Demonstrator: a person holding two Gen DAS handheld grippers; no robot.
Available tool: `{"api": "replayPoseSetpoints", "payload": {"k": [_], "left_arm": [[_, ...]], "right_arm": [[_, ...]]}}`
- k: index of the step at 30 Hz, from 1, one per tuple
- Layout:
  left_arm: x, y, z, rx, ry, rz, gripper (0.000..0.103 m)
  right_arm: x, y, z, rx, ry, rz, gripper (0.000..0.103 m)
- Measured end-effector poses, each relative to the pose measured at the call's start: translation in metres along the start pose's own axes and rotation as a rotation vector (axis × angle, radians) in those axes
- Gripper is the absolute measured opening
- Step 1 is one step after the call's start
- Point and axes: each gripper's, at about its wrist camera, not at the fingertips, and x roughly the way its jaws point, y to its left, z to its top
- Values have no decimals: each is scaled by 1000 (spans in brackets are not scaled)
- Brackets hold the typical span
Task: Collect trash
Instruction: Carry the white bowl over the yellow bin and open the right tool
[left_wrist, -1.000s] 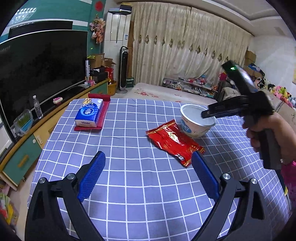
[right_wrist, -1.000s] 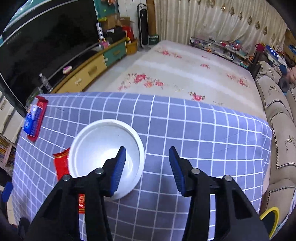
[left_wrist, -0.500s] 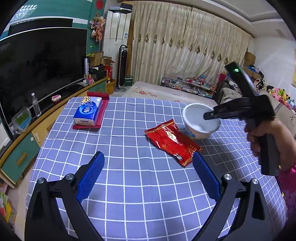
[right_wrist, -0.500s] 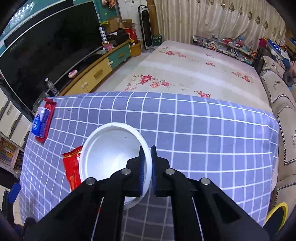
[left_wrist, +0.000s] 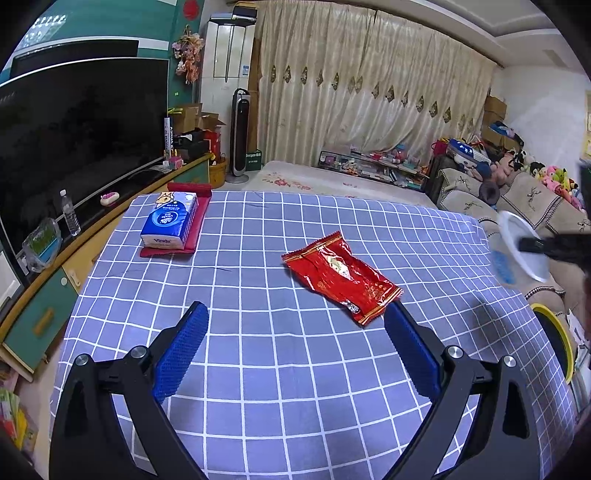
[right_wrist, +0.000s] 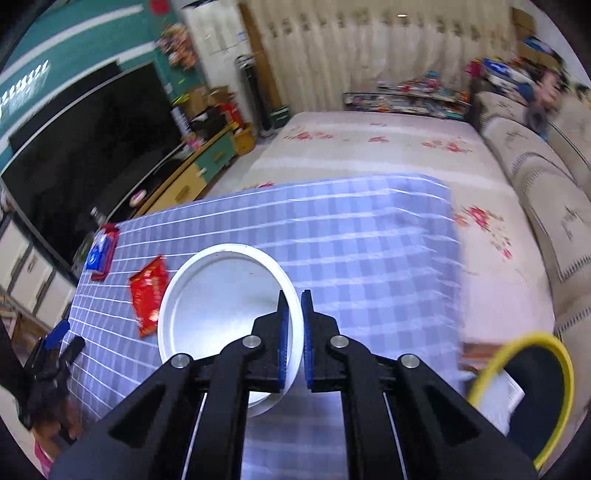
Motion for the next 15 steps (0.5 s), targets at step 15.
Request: {"api": "replayPoseSetpoints", "payload": {"k": [15], "left_arm": [[6, 0, -2, 11, 14, 21, 95]], "right_arm": [[-62, -201, -116, 345, 0, -288, 7]]}}
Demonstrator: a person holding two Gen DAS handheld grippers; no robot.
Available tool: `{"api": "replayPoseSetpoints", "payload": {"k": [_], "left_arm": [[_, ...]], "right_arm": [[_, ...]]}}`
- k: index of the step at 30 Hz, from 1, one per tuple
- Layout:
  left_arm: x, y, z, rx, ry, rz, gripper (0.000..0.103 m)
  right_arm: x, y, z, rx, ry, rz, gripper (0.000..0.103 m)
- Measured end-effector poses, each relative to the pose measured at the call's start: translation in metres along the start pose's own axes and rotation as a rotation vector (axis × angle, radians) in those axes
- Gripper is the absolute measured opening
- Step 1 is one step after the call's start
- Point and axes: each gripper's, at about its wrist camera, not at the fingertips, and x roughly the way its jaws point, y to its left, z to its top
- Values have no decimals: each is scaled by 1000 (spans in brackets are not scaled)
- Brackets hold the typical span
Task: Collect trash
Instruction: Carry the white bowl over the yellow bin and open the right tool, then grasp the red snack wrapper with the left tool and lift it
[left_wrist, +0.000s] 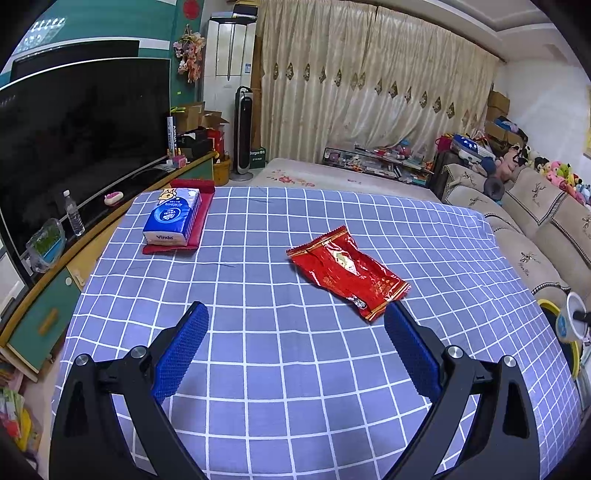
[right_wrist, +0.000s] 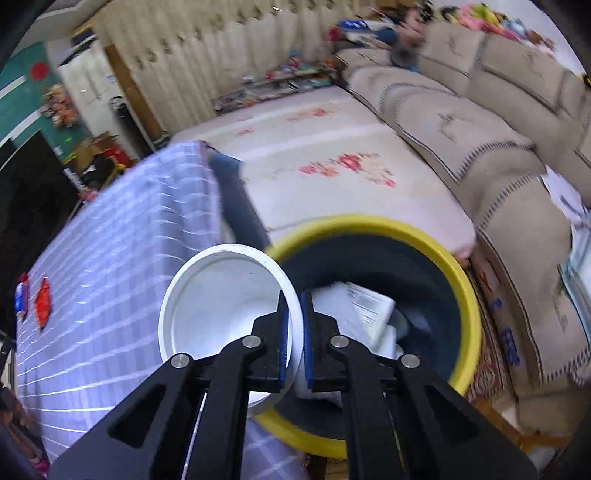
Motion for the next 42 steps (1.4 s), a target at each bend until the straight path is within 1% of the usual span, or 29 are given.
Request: {"api": "replayPoseSetpoints", "payload": {"k": [3, 4, 6, 8, 10, 13, 16, 18, 22, 28, 32, 34, 39, 42], "left_arm": [[2, -1, -1, 7, 4, 4, 95], [4, -2, -1, 10, 7, 5, 95], [7, -4, -2, 16, 13, 3, 95], [11, -7, -3, 19, 31, -7, 95], [15, -12, -3, 24, 57, -27, 95], [19, -22, -1, 39, 81, -33, 95], [23, -33, 3, 51, 102, -47, 98], [30, -44, 8, 53, 122, -61, 98], [42, -61, 16, 62, 141, -37, 98], [76, -74, 25, -8, 202, -8, 98], [102, -79, 26, -67, 246, 29, 98], [113, -79, 26, -84, 253, 48, 98], [138, -78, 42, -143, 251, 136, 98], [151, -72, 49, -199, 276, 204, 98]], "right_arm": [[17, -12, -8, 12, 42, -36, 12], [21, -16, -9, 13, 53, -48, 25], [26, -21, -11, 39, 41, -63, 42], [26, -20, -13, 42, 21, -68, 41], [22, -19, -12, 47, 9, -57, 46], [16, -13, -11, 23, -12, -54, 52], [10, -7, -10, -4, -36, -57, 53], [5, -5, -9, -12, -59, -47, 53], [-3, -5, -8, -26, -88, -29, 57], [-5, -4, -8, -49, -104, 1, 57], [-3, 0, -9, -66, -109, 35, 57], [-1, 1, -10, -76, -112, 44, 57], [4, 4, -9, -92, -109, 69, 57], [3, 2, -8, -90, -118, 76, 58]]}}
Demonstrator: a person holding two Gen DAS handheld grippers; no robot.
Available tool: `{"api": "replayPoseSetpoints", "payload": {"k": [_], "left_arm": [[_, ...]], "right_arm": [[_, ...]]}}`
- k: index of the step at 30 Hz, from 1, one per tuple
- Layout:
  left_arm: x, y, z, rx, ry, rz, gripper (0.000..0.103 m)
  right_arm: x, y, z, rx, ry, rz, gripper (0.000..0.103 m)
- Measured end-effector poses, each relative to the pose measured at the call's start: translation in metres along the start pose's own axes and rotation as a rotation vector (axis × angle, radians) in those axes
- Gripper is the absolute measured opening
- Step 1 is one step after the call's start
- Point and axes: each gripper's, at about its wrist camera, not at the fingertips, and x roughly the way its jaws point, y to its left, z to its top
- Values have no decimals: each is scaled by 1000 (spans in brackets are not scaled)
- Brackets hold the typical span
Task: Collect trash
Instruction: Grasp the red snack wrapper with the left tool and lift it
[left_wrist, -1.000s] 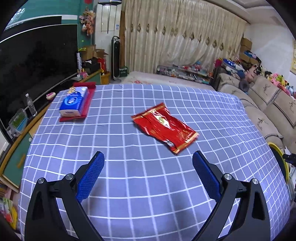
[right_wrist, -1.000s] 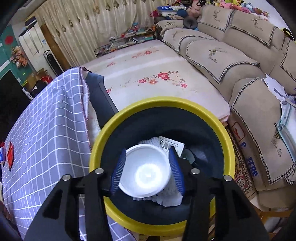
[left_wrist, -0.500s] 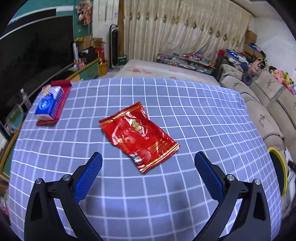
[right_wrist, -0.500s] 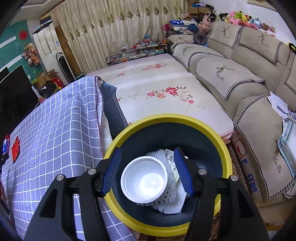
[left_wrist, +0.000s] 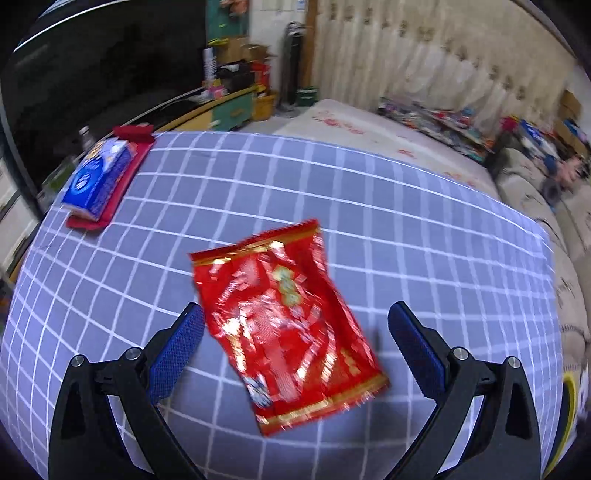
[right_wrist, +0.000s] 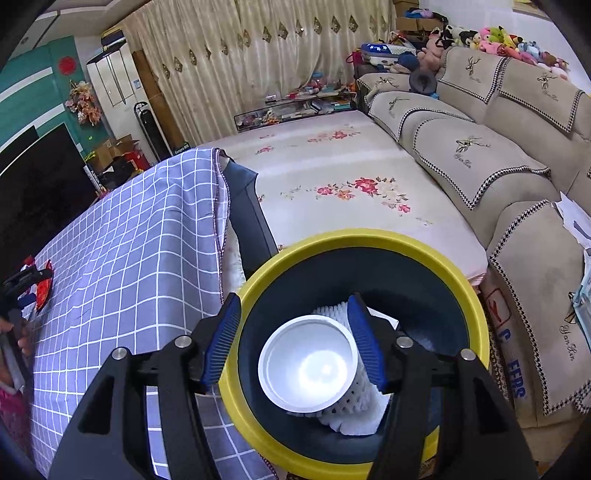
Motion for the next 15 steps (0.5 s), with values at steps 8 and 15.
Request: {"api": "replayPoseSetpoints", "payload": {"k": [8, 15], "left_arm": [[7, 8, 5, -10, 39, 54, 93], [-5, -3, 0, 59, 23, 2, 38]], "right_arm": [[-4, -4, 0, -3, -15, 22, 62], [-11, -4, -1, -3, -27, 40, 62]]}}
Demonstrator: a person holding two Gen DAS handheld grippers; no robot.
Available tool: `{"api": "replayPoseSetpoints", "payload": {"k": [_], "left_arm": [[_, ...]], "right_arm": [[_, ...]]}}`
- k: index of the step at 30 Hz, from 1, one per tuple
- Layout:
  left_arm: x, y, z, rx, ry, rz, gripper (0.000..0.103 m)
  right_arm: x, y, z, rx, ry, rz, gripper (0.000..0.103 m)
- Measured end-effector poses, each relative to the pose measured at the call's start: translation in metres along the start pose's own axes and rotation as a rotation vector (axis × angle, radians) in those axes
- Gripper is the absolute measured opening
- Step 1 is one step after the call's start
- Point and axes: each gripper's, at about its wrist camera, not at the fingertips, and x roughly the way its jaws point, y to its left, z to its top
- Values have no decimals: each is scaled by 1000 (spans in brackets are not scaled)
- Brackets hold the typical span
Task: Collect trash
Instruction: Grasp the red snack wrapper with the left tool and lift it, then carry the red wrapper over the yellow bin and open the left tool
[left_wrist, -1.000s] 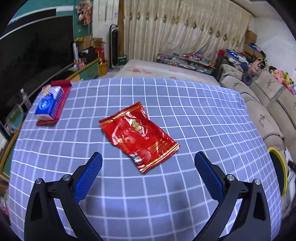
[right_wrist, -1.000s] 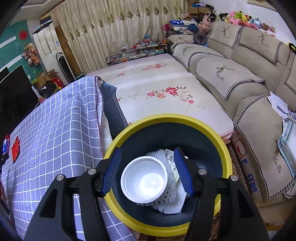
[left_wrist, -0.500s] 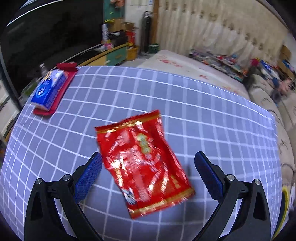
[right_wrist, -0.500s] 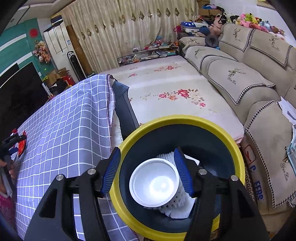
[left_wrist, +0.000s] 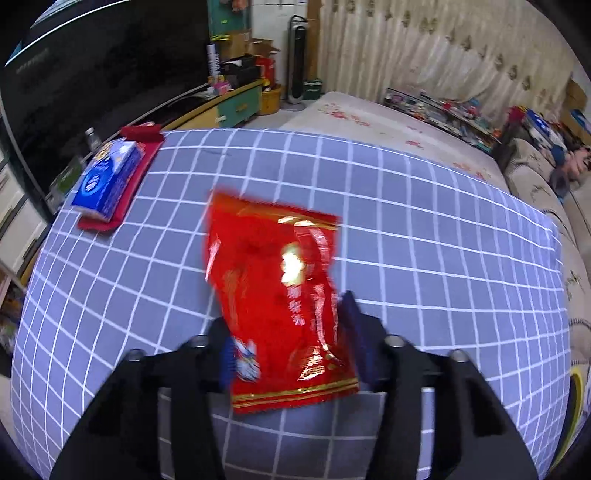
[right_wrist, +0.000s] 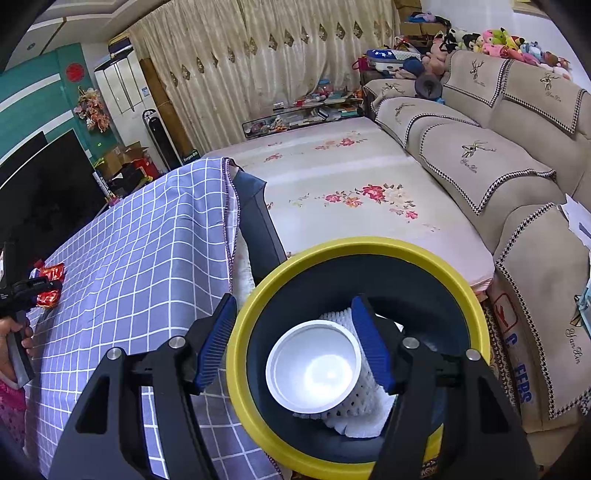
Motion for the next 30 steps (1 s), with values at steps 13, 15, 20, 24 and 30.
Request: {"api": "replayPoseSetpoints", "payload": {"k": [13, 15, 20, 24, 30], "left_arm": [[-80, -45, -47, 224, -57, -235, 5], [-98, -59, -55, 265, -66, -270, 5], [-146, -106, -81, 370, -80, -379, 5], [-180, -162, -105, 485, -76, -497, 5], [-204, -261, -144, 642, -21, -641, 5]], "right_arm": [[-26, -15, -5, 20, -41, -11, 62], [-29, -17, -6, 22, -48, -15, 62], [-41, -30, -9, 40, -69, -29, 62], [-56, -40, -12, 42, -93, -47, 62], [-83, -60, -16, 51, -133, -84, 62]]}}
